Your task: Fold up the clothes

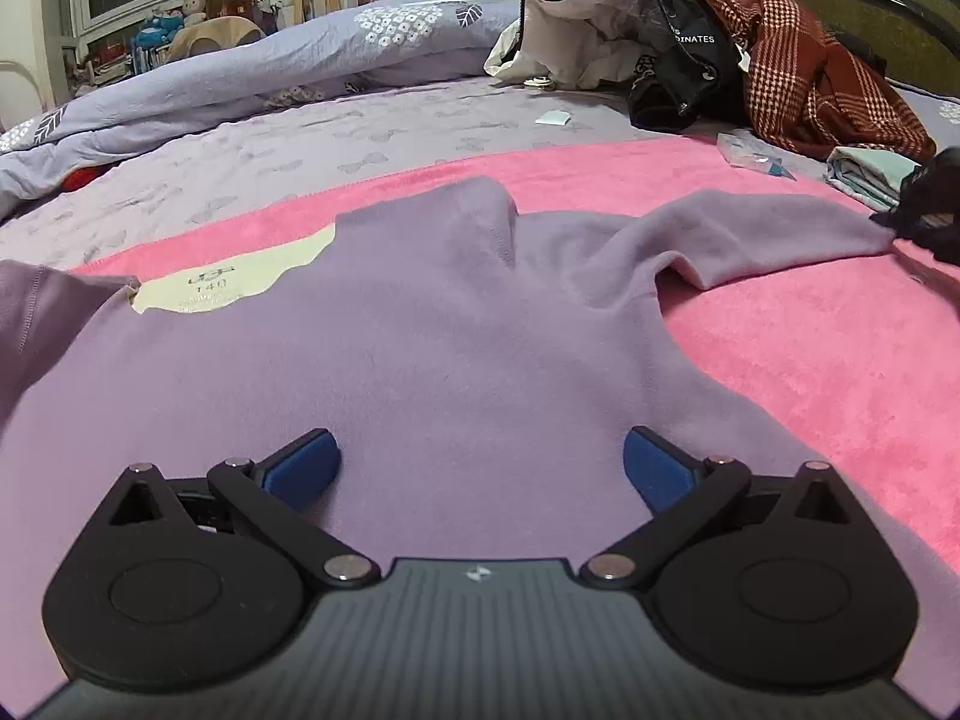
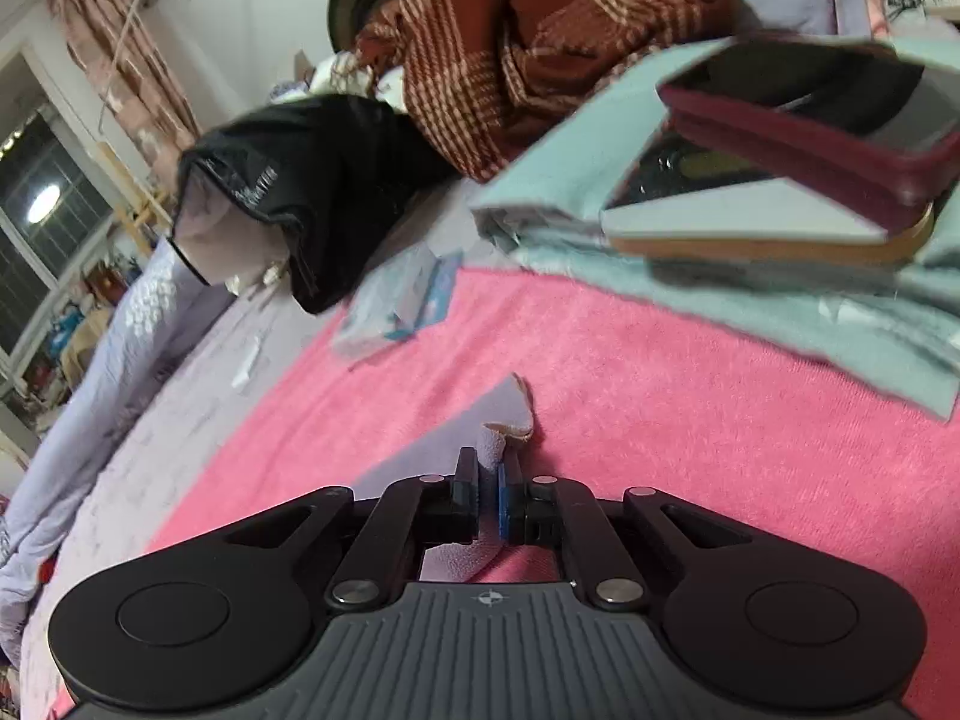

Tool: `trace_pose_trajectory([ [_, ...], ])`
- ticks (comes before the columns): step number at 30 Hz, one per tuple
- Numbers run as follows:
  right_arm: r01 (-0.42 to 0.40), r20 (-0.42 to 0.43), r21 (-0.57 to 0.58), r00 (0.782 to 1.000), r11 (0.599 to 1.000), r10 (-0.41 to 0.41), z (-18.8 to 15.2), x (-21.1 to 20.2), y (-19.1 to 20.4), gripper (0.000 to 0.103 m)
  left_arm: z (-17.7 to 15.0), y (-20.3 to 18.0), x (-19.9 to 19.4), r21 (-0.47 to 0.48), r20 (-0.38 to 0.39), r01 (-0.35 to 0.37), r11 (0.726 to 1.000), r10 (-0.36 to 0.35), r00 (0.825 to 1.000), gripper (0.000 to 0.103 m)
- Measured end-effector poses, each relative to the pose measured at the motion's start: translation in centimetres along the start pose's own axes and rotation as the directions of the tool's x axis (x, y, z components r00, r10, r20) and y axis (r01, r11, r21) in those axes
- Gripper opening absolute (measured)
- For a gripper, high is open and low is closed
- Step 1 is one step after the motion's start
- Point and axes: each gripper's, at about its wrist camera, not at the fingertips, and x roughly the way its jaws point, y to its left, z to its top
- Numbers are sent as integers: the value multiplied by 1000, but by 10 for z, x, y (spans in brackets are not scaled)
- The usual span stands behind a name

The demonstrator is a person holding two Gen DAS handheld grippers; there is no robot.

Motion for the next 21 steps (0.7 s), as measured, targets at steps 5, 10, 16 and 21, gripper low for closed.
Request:
trace_pose_trajectory([
  [5, -137, 34, -160, 989, 978, 144, 4, -39, 61, 7, 7, 7, -7, -55, 28, 11, 998, -9, 1000, 100],
  [10, -446, -111, -412, 890, 795, 442, -45, -76, 195, 7, -12, 61, -68, -229, 101, -48, 972, 72, 992, 98],
  [16, -726, -474, -452, 687, 518, 550, -184, -75, 306, 15, -65, 138, -142, -316, 83, -254, 914, 293, 953, 99],
  [21, -682, -535, -536, 730, 497, 425, -250, -74, 290, 48, -75, 156, -154, -260, 43, -338, 904, 361, 932, 99],
])
